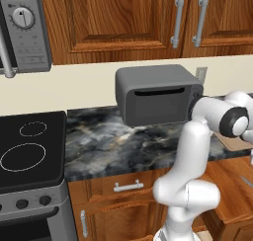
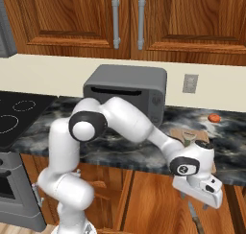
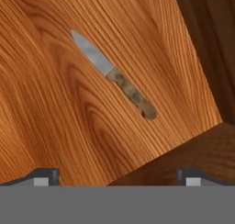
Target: Open the drawer on the right and place the cutting tools on the cutting board.
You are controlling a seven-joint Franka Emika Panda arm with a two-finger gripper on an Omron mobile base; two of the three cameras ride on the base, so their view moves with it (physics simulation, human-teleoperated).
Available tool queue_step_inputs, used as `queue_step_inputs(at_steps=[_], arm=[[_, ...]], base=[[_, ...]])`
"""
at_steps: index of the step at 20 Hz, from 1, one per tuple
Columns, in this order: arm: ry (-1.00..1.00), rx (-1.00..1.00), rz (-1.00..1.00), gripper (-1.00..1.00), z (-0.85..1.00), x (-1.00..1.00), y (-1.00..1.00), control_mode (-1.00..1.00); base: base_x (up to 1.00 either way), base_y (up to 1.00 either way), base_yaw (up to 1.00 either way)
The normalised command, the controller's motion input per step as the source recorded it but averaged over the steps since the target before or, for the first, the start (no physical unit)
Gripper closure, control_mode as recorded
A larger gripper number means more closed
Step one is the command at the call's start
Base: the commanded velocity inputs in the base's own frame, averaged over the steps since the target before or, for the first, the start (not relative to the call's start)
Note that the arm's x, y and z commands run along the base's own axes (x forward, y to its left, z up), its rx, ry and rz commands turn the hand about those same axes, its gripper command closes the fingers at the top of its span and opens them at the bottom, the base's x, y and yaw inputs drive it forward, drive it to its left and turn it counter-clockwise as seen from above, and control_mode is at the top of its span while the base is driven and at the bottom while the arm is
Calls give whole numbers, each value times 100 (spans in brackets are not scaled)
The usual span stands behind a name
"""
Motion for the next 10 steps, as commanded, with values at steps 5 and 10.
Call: queue_step_inputs(at_steps=[5, 10], arm=[[-13, -6, 10, -100, -33, 0, -5, -100], [-5, -2, 12, -100, -28, 0, -19, -100]], base=[[0, 0, 0], [0, 0, 0]])
